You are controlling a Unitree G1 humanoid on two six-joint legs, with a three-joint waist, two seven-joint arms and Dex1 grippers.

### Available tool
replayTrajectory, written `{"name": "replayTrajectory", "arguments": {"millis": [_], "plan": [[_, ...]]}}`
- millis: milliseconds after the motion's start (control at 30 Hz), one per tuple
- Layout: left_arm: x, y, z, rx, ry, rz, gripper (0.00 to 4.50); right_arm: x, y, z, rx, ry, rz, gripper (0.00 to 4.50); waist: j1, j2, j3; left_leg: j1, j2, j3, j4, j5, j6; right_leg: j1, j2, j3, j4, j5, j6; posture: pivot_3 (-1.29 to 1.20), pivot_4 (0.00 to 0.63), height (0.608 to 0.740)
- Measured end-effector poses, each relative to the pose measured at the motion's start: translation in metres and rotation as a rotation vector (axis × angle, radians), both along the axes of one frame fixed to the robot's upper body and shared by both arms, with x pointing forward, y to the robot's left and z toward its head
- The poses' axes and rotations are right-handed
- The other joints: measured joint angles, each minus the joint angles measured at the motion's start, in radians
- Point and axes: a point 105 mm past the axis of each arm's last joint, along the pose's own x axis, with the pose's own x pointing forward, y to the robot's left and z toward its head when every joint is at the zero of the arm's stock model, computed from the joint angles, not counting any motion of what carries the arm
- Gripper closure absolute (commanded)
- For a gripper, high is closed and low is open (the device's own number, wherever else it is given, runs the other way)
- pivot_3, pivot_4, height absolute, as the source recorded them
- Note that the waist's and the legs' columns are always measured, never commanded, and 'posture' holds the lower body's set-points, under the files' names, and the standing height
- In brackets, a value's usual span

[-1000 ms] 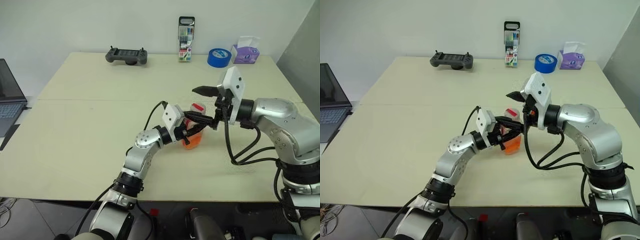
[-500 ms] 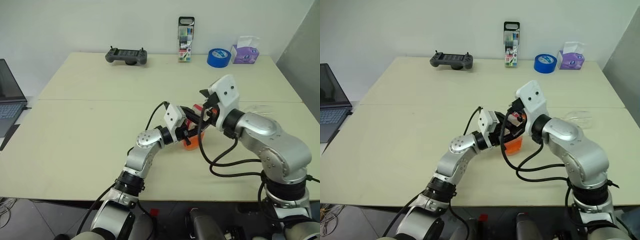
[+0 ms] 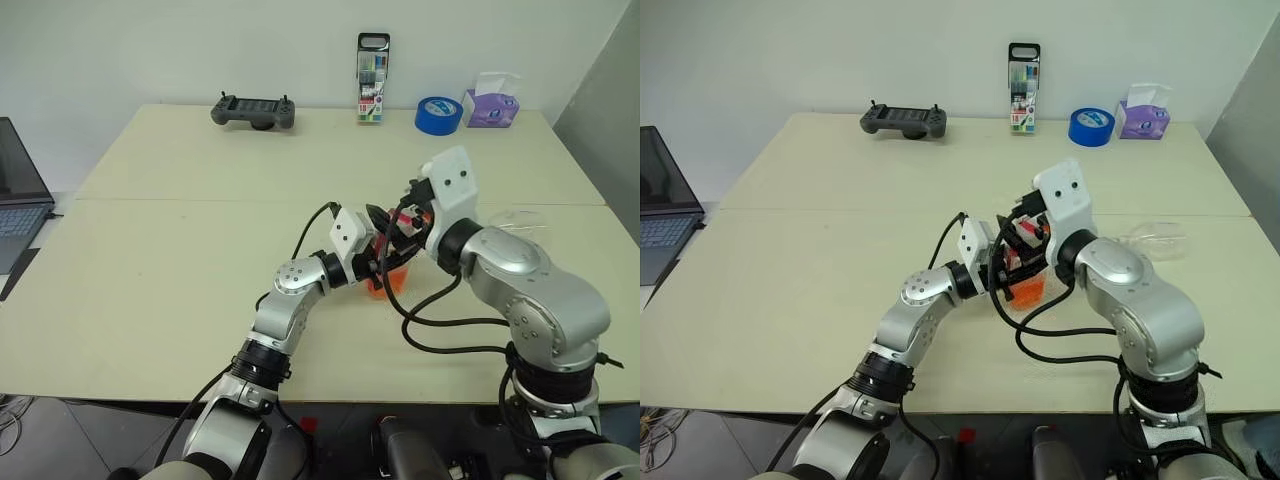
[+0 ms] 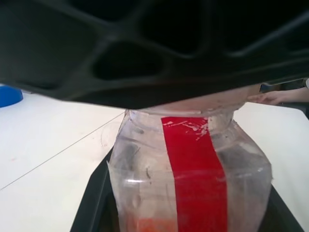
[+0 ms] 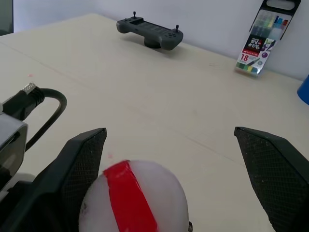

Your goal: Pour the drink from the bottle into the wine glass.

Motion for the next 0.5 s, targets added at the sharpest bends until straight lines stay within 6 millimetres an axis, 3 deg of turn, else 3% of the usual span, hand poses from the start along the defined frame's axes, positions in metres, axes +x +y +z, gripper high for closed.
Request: {"name": "replayTrajectory", "arguments": {"millis": [500], "plan": [[0.0,0.001,0.005,-0.002,-0.03,-0.011,2.86,-0.012,-0.005,0.004,0.029,0.013,0.043,0.0,0.0,0.0,0.0,0.0,0.0,0.0,0.0,0.0,0.0,0.0,0.001,0.0,0.0,0.0,0.0,0.0,0.15,0.74]]}}
